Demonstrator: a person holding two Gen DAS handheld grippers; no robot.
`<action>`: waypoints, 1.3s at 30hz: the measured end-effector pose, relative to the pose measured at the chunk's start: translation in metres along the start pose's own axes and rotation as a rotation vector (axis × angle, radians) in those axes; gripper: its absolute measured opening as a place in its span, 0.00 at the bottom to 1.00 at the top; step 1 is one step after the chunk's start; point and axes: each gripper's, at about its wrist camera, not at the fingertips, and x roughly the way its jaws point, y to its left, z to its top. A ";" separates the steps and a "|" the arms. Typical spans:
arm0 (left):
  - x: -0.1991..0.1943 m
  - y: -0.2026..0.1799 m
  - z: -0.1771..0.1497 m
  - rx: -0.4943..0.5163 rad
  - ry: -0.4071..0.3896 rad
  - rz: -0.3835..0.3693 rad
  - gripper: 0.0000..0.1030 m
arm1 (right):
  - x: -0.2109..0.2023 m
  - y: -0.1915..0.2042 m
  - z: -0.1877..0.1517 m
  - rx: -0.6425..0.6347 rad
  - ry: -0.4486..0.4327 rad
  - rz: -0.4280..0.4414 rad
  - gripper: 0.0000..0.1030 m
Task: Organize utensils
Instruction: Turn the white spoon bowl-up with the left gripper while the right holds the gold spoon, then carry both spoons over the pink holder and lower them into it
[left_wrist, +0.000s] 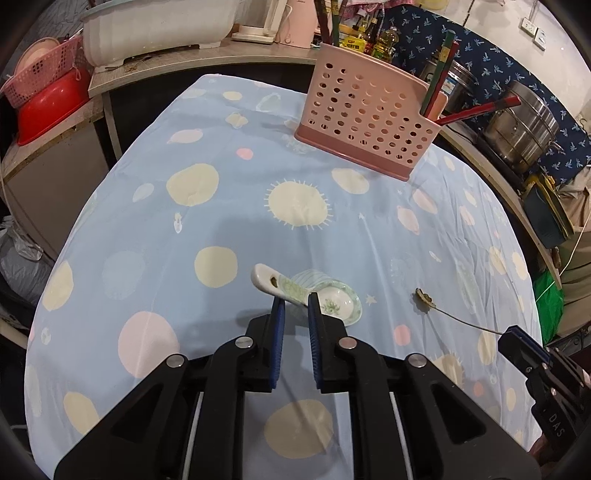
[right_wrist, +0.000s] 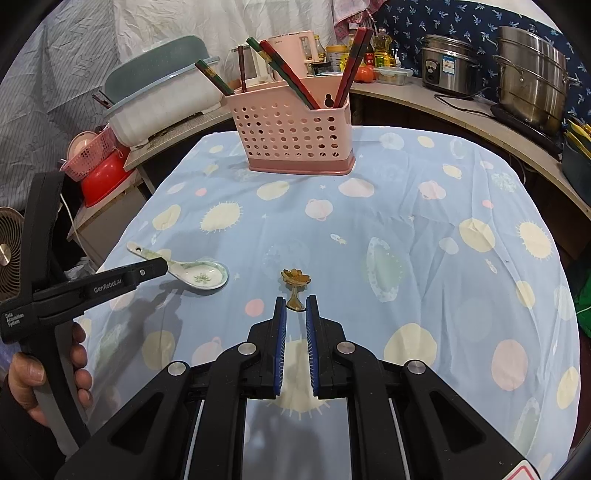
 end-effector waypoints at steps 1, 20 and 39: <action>0.000 0.000 0.001 -0.001 -0.001 -0.006 0.10 | 0.000 0.000 0.000 0.000 0.001 0.001 0.10; -0.033 -0.034 0.033 0.099 -0.090 -0.017 0.04 | -0.018 0.001 0.026 -0.011 -0.058 0.005 0.09; -0.074 -0.056 0.078 0.140 -0.175 -0.011 0.04 | -0.053 -0.006 0.084 -0.033 -0.178 0.012 0.01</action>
